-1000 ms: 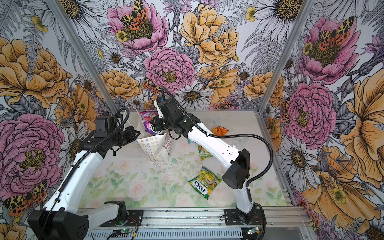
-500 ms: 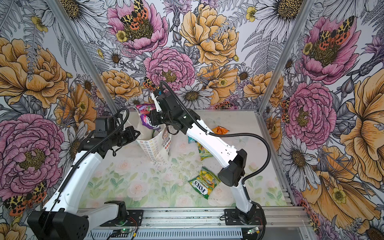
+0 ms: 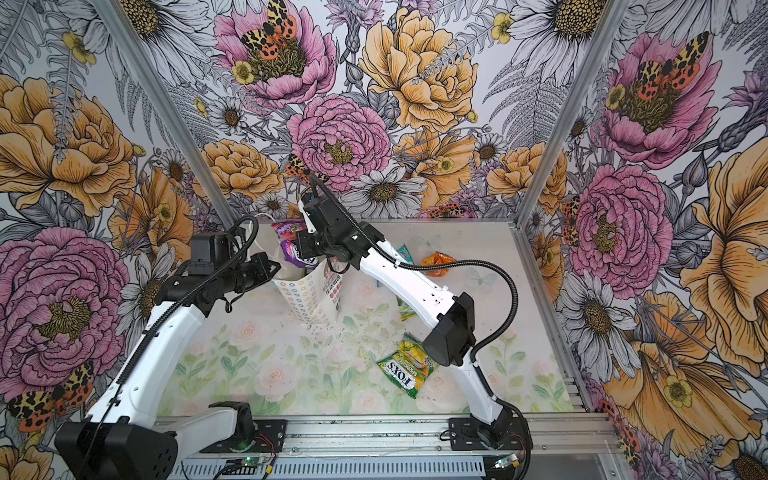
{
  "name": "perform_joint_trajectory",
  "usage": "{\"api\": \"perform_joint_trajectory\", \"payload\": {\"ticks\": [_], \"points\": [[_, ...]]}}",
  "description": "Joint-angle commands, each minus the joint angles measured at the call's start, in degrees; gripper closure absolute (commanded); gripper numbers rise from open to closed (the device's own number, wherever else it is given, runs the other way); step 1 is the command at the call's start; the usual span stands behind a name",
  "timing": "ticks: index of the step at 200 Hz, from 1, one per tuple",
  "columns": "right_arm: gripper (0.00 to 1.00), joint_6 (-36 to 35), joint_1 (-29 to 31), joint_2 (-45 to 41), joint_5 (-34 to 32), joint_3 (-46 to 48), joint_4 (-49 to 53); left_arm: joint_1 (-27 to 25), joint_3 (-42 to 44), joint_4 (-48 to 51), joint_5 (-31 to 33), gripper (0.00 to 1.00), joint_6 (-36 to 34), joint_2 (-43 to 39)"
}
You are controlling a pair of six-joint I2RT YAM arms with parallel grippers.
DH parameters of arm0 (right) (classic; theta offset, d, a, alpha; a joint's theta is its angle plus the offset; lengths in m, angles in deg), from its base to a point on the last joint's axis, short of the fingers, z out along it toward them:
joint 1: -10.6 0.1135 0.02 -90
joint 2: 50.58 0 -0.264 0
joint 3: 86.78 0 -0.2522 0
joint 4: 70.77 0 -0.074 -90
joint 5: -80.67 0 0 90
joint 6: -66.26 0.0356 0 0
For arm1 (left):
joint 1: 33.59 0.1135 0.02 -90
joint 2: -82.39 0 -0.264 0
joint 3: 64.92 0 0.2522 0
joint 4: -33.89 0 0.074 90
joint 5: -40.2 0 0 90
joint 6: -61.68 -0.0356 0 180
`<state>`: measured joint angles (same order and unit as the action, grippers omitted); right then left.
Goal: Place the snacks into the paper bag
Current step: 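Lower the purple bag into the paper bag and open the right gripper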
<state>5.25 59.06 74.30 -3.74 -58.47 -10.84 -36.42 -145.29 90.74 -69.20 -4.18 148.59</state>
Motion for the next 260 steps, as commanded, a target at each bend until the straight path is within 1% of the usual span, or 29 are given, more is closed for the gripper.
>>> {"api": "perform_joint_trajectory", "payload": {"ticks": [1, 40, 92, 139, 175, 239, 260], "points": [[1.0, -0.7, 0.1, -0.4, -1.0, -1.6, -1.3, 0.0, 0.2, -0.5, -0.7, 1.0, 0.7, -1.0], [1.0, -1.6, 0.2, -0.9, -0.7, -1.2, 4.5, 0.2, 0.0, -0.4, -0.2, 1.0, 1.0, -1.1], [1.0, -3.9, 0.7, -2.4, -2.2, -1.5, 11.1, 0.2, 0.4, -0.7, 0.4, 1.0, 1.9, -1.1], [1.0, -6.2, 0.7, -1.3, -3.2, -5.5, 18.2, 0.1, 0.6, -0.7, 0.2, 1.0, 2.5, -1.1], [1.0, -8.0, 0.8, 0.3, -2.3, -9.5, 22.9, -0.3, 0.9, -1.4, 0.2, 1.0, 3.3, -0.9], [1.0, -9.0, 0.8, 1.5, -1.4, -10.2, 24.9, -2.8, 0.8, -2.2, 1.1, 1.0, 4.2, -0.2], [0.97, -9.0, 0.8, 1.7, -1.2, -10.3, 24.9, -3.2, 0.6, -2.2, 1.2, 1.0, 4.2, -0.3]]}}
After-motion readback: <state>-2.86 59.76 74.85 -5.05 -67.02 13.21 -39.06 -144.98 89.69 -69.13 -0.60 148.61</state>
